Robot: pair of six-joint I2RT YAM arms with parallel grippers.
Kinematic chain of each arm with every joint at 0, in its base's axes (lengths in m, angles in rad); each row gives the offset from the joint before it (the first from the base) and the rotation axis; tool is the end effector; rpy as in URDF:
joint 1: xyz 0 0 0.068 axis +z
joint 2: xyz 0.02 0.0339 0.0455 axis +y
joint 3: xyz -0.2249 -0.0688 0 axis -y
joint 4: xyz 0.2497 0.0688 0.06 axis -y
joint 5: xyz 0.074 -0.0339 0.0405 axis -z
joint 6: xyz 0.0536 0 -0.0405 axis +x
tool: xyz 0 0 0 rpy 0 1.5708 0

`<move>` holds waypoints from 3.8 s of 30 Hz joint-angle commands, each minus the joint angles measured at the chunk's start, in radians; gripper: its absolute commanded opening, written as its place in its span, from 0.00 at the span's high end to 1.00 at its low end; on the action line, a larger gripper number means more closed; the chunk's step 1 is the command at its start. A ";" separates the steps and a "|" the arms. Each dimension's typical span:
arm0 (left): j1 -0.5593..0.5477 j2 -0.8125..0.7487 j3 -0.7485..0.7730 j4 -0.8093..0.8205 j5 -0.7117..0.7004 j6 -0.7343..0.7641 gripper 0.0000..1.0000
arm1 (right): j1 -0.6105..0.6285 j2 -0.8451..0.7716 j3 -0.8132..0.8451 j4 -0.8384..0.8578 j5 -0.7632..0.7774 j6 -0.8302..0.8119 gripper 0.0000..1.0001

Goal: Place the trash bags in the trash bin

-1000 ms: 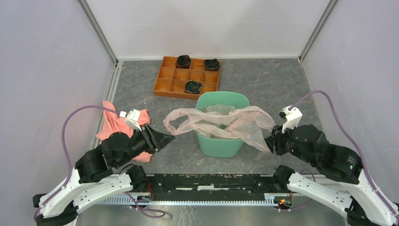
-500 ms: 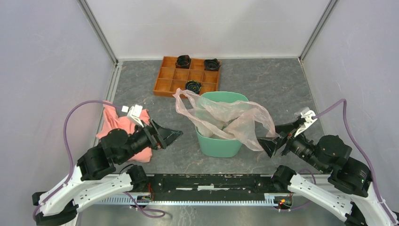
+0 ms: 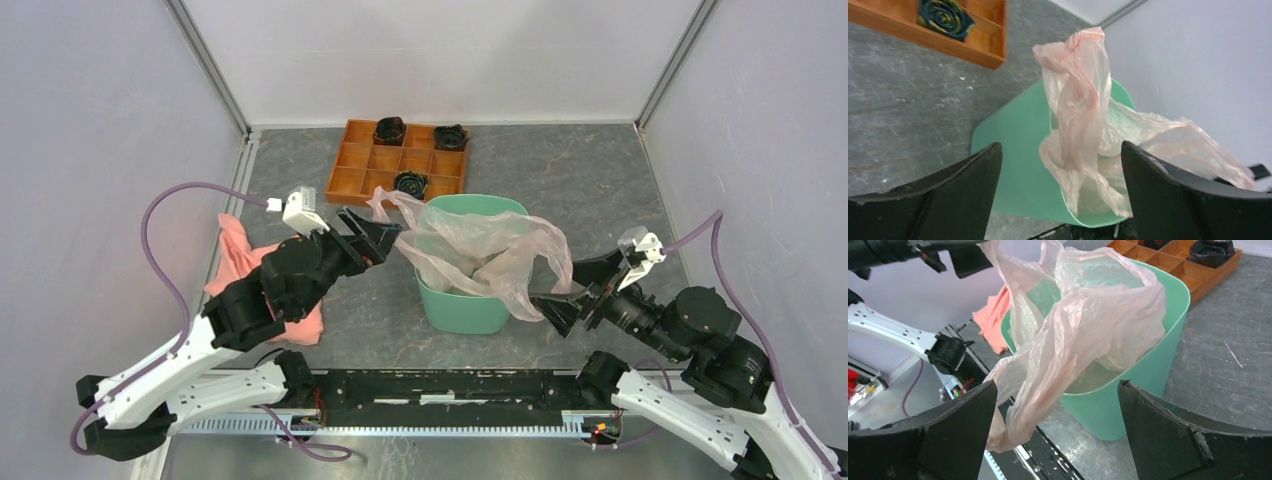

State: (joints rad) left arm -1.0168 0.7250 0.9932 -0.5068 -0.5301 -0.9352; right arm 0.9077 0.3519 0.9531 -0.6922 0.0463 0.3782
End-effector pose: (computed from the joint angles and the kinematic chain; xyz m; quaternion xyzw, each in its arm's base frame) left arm 0.1248 -0.1502 0.3582 -0.1308 0.7648 -0.3785 0.5047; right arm 0.0684 0.0835 0.3701 -0.1781 0.7167 0.3904 0.5497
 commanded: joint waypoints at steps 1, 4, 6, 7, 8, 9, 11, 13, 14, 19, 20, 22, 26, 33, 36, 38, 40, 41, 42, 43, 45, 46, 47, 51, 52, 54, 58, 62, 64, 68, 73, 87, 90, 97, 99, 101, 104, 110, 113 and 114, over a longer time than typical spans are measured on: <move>-0.002 0.044 0.052 -0.004 -0.179 -0.031 0.15 | -0.001 -0.001 0.025 0.077 -0.023 0.035 0.02; -0.002 0.061 0.060 0.005 -0.182 -0.022 0.36 | -0.002 0.002 0.025 0.090 -0.085 0.053 0.02; -0.002 0.067 0.068 0.010 -0.174 -0.010 0.47 | -0.001 0.005 0.021 0.105 -0.150 0.061 0.02; -0.002 0.069 0.071 0.009 -0.171 -0.010 0.52 | -0.001 0.007 0.018 0.111 -0.181 0.063 0.02; -0.002 0.070 0.073 0.014 -0.164 -0.006 0.55 | -0.001 0.007 0.017 0.111 -0.200 0.064 0.02; -0.001 0.071 0.073 0.021 -0.154 0.001 0.59 | -0.001 0.005 0.016 0.113 -0.213 0.063 0.02; -0.001 0.070 0.076 0.019 -0.143 -0.001 0.63 | -0.001 -0.002 0.011 0.117 -0.220 0.065 0.02; -0.002 0.065 0.072 0.020 -0.130 -0.006 0.66 | -0.002 -0.008 -0.005 0.137 -0.219 0.078 0.02; -0.002 0.063 0.071 0.022 -0.122 -0.009 0.68 | -0.002 -0.008 -0.014 0.151 -0.221 0.082 0.02; -0.002 0.048 0.061 0.016 -0.101 -0.022 0.72 | -0.002 0.030 -0.041 0.186 -0.239 0.097 0.02; -0.002 0.046 0.061 0.015 -0.099 -0.025 0.73 | -0.002 0.034 -0.040 0.190 -0.248 0.098 0.02; -0.002 0.041 0.059 0.016 -0.088 -0.027 0.74 | -0.002 0.027 -0.050 0.221 -0.270 0.107 0.02; -0.002 0.038 0.056 0.023 -0.073 -0.027 0.77 | 0.000 -0.007 -0.070 0.281 -0.326 0.140 0.02; -0.002 0.037 0.046 0.026 -0.073 -0.026 0.80 | -0.001 -0.056 -0.050 0.252 -0.326 0.177 0.02; -0.002 0.036 0.042 0.031 -0.064 -0.029 0.81 | -0.001 -0.055 -0.061 0.211 -0.288 0.157 0.02; -0.002 0.034 0.042 0.032 -0.062 -0.030 0.82 | -0.002 -0.048 -0.074 0.176 -0.254 0.135 0.02; -0.002 0.030 0.042 0.030 -0.062 -0.031 0.83 | -0.002 -0.048 -0.088 0.148 -0.206 0.108 0.02; -0.001 0.027 0.042 0.027 -0.062 -0.032 0.83 | -0.002 -0.049 -0.095 0.130 -0.169 0.096 0.02; -0.002 0.023 0.042 0.024 -0.061 -0.033 0.83 | -0.001 -0.050 -0.098 0.111 -0.137 0.080 0.02; -0.002 0.019 0.041 0.021 -0.060 -0.035 0.84 | -0.002 -0.045 -0.100 0.094 -0.109 0.071 0.02; -0.002 0.010 0.040 0.016 -0.056 -0.039 0.84 | 0.000 -0.033 -0.111 0.090 -0.117 0.057 0.02; -0.002 0.005 0.038 0.017 -0.050 -0.038 0.85 | -0.001 -0.025 -0.121 0.105 -0.137 0.058 0.02; -0.002 0.001 0.038 0.019 -0.041 -0.035 0.85 | -0.002 -0.019 -0.127 0.118 -0.153 0.058 0.03; -0.002 -0.031 0.051 0.012 0.025 -0.011 0.87 | -0.002 0.007 -0.101 0.113 -0.194 0.051 0.44; -0.001 -0.047 0.051 0.003 0.046 -0.010 0.89 | -0.001 0.004 -0.088 0.104 -0.195 0.049 0.60; -0.002 -0.088 0.039 -0.023 0.083 -0.019 0.93 | -0.002 -0.011 -0.051 0.057 -0.172 0.051 0.88; -0.002 -0.196 -0.054 -0.041 0.207 -0.061 0.98 | -0.002 -0.018 0.043 -0.180 0.004 0.066 1.00; -0.002 -0.288 -0.206 -0.025 0.356 -0.120 0.98 | -0.002 0.016 0.066 -0.433 0.181 0.108 1.00; -0.002 -0.333 -0.266 -0.024 0.394 -0.148 0.98 | -0.002 0.006 0.048 -0.462 0.172 0.123 1.00; -0.002 -0.383 -0.294 -0.088 0.402 -0.150 0.98 | -0.001 -0.013 0.053 -0.483 0.128 0.146 1.00; -0.002 -0.402 -0.168 -0.293 0.295 -0.094 0.98 | -0.002 -0.030 0.167 -0.558 0.120 0.164 1.00; -0.002 -0.225 -0.322 -0.131 0.056 -0.045 0.98 | -0.001 -0.061 -0.243 -0.082 0.483 0.240 0.89; -0.002 -0.113 -0.299 -0.116 -0.073 -0.021 0.98 | -0.001 -0.016 -0.278 -0.033 0.559 0.181 0.83; -0.001 -0.163 -0.255 -0.205 0.156 0.060 0.47 | 0.000 -0.045 -0.092 -0.173 0.167 0.003 0.17; -0.002 -0.263 -0.241 -0.239 0.219 0.084 0.29 | -0.001 -0.068 -0.057 -0.184 0.004 -0.032 0.09; -0.002 -0.339 -0.209 -0.288 0.224 0.098 0.10 | -0.001 -0.088 -0.032 -0.184 -0.090 -0.073 0.04; -0.002 -0.385 -0.113 -0.352 0.198 0.140 0.00 | -0.001 -0.096 0.024 -0.198 -0.079 -0.123 0.02; -0.002 -0.229 0.030 -0.340 0.188 0.264 0.00 | -0.003 -0.027 0.130 -0.166 -0.069 -0.280 0.02; -0.002 -0.130 0.050 -0.291 0.213 0.344 0.00 | -0.003 0.046 0.177 -0.127 -0.098 -0.351 0.02; -0.002 -0.108 0.049 -0.267 0.226 0.363 0.00 | -0.004 0.061 0.179 -0.108 -0.105 -0.369 0.02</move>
State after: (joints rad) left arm -1.0168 0.4931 1.0302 -0.8265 -0.3412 -0.7349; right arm 0.9066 0.3264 1.0821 -0.8825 -0.0120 0.1501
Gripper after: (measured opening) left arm 0.994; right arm 0.979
